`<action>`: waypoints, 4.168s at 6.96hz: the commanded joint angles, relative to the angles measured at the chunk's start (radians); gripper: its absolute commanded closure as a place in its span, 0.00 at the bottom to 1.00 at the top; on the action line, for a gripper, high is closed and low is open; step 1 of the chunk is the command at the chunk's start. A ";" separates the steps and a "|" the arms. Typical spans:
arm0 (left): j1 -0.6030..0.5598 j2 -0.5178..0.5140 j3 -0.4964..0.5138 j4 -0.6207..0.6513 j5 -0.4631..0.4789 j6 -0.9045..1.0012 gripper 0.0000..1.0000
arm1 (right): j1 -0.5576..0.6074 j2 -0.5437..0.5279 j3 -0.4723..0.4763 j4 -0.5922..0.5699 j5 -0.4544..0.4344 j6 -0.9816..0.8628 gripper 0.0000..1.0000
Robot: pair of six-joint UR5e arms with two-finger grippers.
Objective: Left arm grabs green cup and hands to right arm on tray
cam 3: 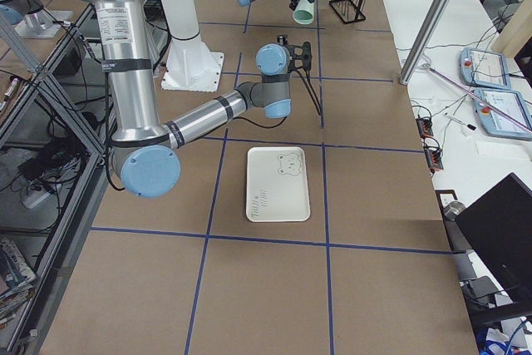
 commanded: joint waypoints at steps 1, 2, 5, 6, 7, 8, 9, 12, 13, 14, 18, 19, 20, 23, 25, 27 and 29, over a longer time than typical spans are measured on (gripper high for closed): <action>0.028 0.032 -0.010 -0.145 -0.017 -0.002 0.68 | -0.096 0.060 0.000 0.179 -0.107 0.174 0.00; 0.035 0.044 -0.006 -0.216 -0.017 -0.002 0.68 | -0.197 0.058 -0.023 0.272 -0.232 0.187 0.00; 0.092 0.046 0.025 -0.301 -0.015 -0.003 0.66 | -0.348 0.060 -0.078 0.509 -0.408 0.272 0.00; 0.098 0.049 0.045 -0.310 -0.014 -0.002 0.66 | -0.356 0.061 -0.075 0.508 -0.413 0.276 0.00; 0.098 0.049 0.060 -0.310 -0.011 0.001 0.66 | -0.362 0.063 -0.071 0.497 -0.437 0.312 0.01; 0.098 0.049 0.060 -0.304 -0.003 0.009 0.66 | -0.365 0.063 -0.069 0.467 -0.478 0.349 0.02; 0.098 0.049 0.066 -0.298 0.029 0.009 0.66 | -0.368 0.066 -0.066 0.409 -0.509 0.349 0.02; 0.103 0.044 0.105 -0.295 0.061 0.015 0.66 | -0.420 0.172 -0.068 0.240 -0.626 0.349 0.02; 0.103 0.044 0.106 -0.295 0.060 0.015 0.66 | -0.422 0.173 -0.071 0.237 -0.626 0.346 0.02; 0.104 0.041 0.105 -0.296 0.057 0.015 0.66 | -0.422 0.201 -0.080 0.217 -0.626 0.339 0.02; 0.106 0.047 0.089 -0.302 0.049 0.005 0.66 | -0.424 0.281 -0.144 0.186 -0.664 0.331 0.02; 0.106 0.047 0.089 -0.304 0.049 0.005 0.66 | -0.422 0.282 -0.144 0.186 -0.675 0.329 0.02; 0.108 0.050 0.089 -0.305 0.046 0.006 0.66 | -0.422 0.282 -0.143 0.189 -0.675 0.331 0.02; 0.108 0.087 0.082 -0.311 0.017 0.005 0.66 | -0.421 0.288 -0.141 0.190 -0.681 0.331 0.02; 0.114 0.078 0.076 -0.311 0.018 0.000 0.66 | -0.422 0.288 -0.143 0.190 -0.681 0.329 0.02; 0.126 0.077 0.070 -0.311 0.018 0.000 0.66 | -0.422 0.291 -0.143 0.190 -0.681 0.329 0.02; 0.134 0.074 0.063 -0.311 0.018 0.000 0.66 | -0.422 0.296 -0.143 0.187 -0.681 0.331 0.02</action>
